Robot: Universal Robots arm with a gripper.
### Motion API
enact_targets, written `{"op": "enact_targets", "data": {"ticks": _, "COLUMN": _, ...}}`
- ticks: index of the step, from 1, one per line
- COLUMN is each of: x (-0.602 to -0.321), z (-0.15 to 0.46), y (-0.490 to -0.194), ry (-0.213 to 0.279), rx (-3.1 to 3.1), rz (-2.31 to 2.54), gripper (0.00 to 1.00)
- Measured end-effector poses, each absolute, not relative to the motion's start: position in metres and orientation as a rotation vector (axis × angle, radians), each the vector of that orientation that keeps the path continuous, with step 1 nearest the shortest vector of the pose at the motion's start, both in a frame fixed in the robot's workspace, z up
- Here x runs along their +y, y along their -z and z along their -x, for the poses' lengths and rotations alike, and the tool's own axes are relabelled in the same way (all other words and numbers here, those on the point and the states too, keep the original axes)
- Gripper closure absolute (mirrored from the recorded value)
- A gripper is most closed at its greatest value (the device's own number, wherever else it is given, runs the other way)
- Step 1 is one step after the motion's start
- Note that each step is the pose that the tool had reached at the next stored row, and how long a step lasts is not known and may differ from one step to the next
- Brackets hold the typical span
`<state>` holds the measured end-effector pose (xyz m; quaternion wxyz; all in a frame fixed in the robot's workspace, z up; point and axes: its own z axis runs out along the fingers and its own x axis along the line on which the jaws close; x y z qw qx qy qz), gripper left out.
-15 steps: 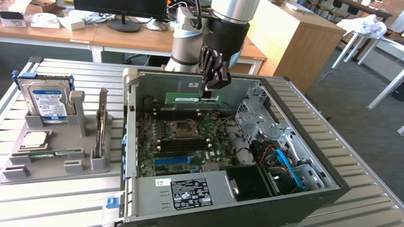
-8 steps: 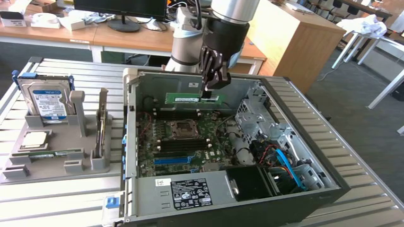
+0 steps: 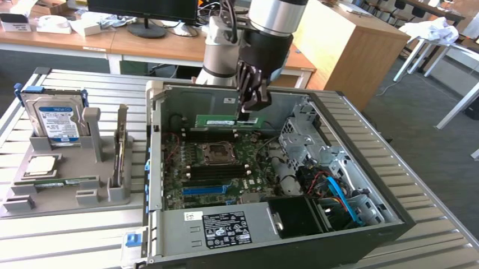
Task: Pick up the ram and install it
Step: 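Pick up the ram and move it above insertion slot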
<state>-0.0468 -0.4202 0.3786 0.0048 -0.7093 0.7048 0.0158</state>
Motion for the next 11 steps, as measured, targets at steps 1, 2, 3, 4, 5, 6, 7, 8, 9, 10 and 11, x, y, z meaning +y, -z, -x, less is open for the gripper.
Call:
{"op": "enact_targets", "data": {"ticks": 1, "x": -0.42, "z": 0.047, "y": -0.377, "ry": -0.05, "rx": 2.207, "rz": 2.221, "gripper": 0.88}}
{"op": "enact_targets", "data": {"ticks": 2, "x": -0.42, "z": 0.047, "y": -0.376, "ry": -0.049, "rx": 2.207, "rz": 2.221, "gripper": 0.88}}
{"op": "enact_targets", "data": {"ticks": 3, "x": -0.42, "z": 0.047, "y": -0.374, "ry": -0.049, "rx": 2.207, "rz": 2.221, "gripper": 0.88}}
{"op": "enact_targets", "data": {"ticks": 4, "x": -0.42, "z": 0.047, "y": -0.373, "ry": -0.05, "rx": 2.207, "rz": 2.221, "gripper": 0.88}}
{"op": "enact_targets", "data": {"ticks": 5, "x": -0.42, "z": 0.047, "y": -0.371, "ry": -0.05, "rx": 2.207, "rz": 2.221, "gripper": 0.88}}
{"op": "enact_targets", "data": {"ticks": 6, "x": -0.42, "z": 0.047, "y": -0.37, "ry": -0.05, "rx": 2.207, "rz": 2.221, "gripper": 0.88}}
{"op": "enact_targets", "data": {"ticks": 7, "x": -0.42, "z": 0.047, "y": -0.369, "ry": -0.05, "rx": 2.207, "rz": 2.221, "gripper": 0.88}}
{"op": "enact_targets", "data": {"ticks": 8, "x": -0.42, "z": 0.047, "y": -0.367, "ry": -0.05, "rx": 2.208, "rz": 2.221, "gripper": 0.88}}
{"op": "enact_targets", "data": {"ticks": 9, "x": -0.42, "z": 0.047, "y": -0.366, "ry": -0.05, "rx": 2.208, "rz": 2.221, "gripper": 0.88}}
{"op": "enact_targets", "data": {"ticks": 10, "x": -0.42, "z": 0.047, "y": -0.365, "ry": -0.05, "rx": 2.208, "rz": 2.221, "gripper": 0.88}}
{"op": "enact_targets", "data": {"ticks": 11, "x": -0.42, "z": 0.047, "y": -0.364, "ry": -0.05, "rx": 2.207, "rz": 2.221, "gripper": 0.88}}
